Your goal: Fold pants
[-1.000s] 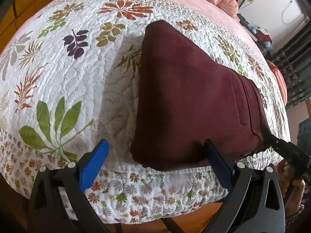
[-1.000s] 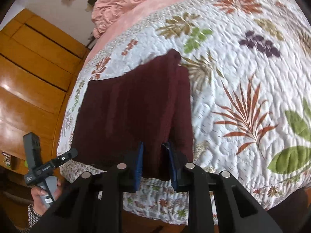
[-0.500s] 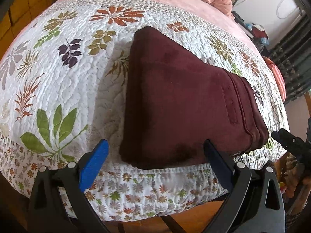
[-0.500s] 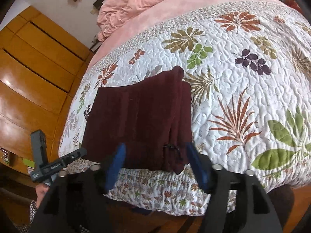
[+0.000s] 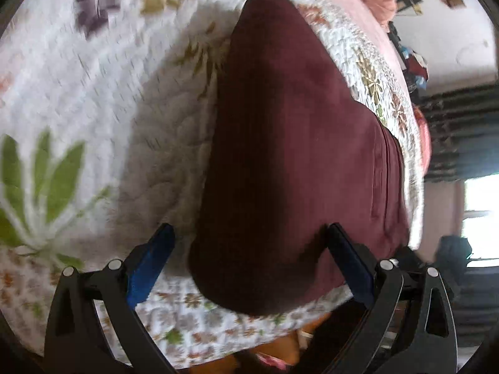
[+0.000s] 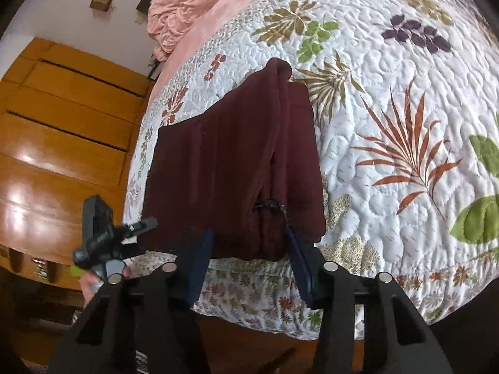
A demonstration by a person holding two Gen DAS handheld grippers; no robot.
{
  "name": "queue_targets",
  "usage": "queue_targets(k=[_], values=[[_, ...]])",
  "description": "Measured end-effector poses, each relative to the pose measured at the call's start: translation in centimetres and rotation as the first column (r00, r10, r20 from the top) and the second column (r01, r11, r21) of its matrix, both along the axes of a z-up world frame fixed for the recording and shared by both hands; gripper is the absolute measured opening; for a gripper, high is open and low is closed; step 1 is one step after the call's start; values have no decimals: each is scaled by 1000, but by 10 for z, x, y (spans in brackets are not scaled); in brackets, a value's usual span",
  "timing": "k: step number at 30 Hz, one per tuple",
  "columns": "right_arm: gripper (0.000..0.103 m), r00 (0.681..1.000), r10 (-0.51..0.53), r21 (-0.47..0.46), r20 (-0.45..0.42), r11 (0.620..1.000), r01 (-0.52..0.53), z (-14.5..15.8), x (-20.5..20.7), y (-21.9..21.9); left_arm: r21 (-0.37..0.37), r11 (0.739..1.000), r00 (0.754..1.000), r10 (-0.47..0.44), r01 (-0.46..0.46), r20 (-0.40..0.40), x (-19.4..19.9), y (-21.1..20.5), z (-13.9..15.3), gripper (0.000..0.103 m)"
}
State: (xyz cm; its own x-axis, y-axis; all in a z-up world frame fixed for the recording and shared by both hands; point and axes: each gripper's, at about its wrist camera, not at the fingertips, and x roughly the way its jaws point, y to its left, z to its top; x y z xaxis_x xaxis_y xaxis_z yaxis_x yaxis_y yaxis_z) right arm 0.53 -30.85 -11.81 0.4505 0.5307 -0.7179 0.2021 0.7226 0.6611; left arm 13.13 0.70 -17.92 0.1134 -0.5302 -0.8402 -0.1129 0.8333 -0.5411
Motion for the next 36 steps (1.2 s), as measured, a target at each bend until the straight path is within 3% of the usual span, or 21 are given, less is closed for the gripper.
queue_targets(k=[3, 4, 5, 6, 8, 11, 13, 16, 18, 20, 22, 25, 27, 32, 36], values=[[42, 1000, -2, -6, 5, 1000, 2, 2, 0, 0, -57, 998, 1000, -21, 20, -21, 5, -8, -6, 93], [41, 1000, -3, -7, 7, 1000, 3, 2, 0, 1, -60, 998, 999, -31, 30, -21, 3, -12, -5, 87], [40, 1000, -5, -8, 9, 1000, 5, 3, 0, -1, -18, 999, 999, -37, 37, -8, 1, -16, -2, 77], [39, 1000, -4, -5, 11, 1000, 4, 3, 0, -1, 21, 998, 998, -56, 55, 13, -1, -20, 3, 74], [38, 1000, -6, -6, 13, 1000, 6, 3, 0, -3, 2, 999, 998, -48, 48, 38, -6, -19, 10, 56], [35, 1000, -4, -12, 19, 1000, 4, 6, -1, -3, -56, 998, 998, -10, 14, 67, -12, -12, 19, 48], [35, 1000, 3, -29, 13, 1000, -3, 6, -1, -1, -48, 999, 997, -7, 11, 75, -15, -12, 15, 47], [35, 1000, 12, -46, -12, 999, -12, 2, 2, 2, 17, 999, 996, -35, 34, 85, -16, -19, -3, 53], [35, 1000, 17, -66, -9, 998, -17, 2, 2, 4, 6, 999, 994, -34, 34, 103, -17, -19, -3, 57], [36, 1000, 31, -85, -7, 996, -31, 5, 4, 6, 22, 999, 994, -36, 34, 100, -16, -17, 2, 80], [43, 1000, 31, -90, 1, 995, -31, 8, 5, 5, 96, 995, 996, -44, 36, 77, -12, -18, 5, 91], [50, 999, 20, -86, 33, 996, -17, 19, 6, -1, 139, 989, 994, -61, 48, 94, -1, -18, 16, 91], [64, 999, 11, -100, 39, 995, -7, 24, 7, -7, 170, 984, 992, -65, 47, 106, 5, -17, 20, 91], [80, 999, 1, -55, 39, 999, 1, 24, 20, -24, 157, 983, 989, -111, 95, 100, 19, -25, 24, 91], [81, 1000, 26, -4, 5, 1000, -26, 12, 36, -33, 120, 984, 987, -145, 135, 74, 33, -25, 14, 91]])
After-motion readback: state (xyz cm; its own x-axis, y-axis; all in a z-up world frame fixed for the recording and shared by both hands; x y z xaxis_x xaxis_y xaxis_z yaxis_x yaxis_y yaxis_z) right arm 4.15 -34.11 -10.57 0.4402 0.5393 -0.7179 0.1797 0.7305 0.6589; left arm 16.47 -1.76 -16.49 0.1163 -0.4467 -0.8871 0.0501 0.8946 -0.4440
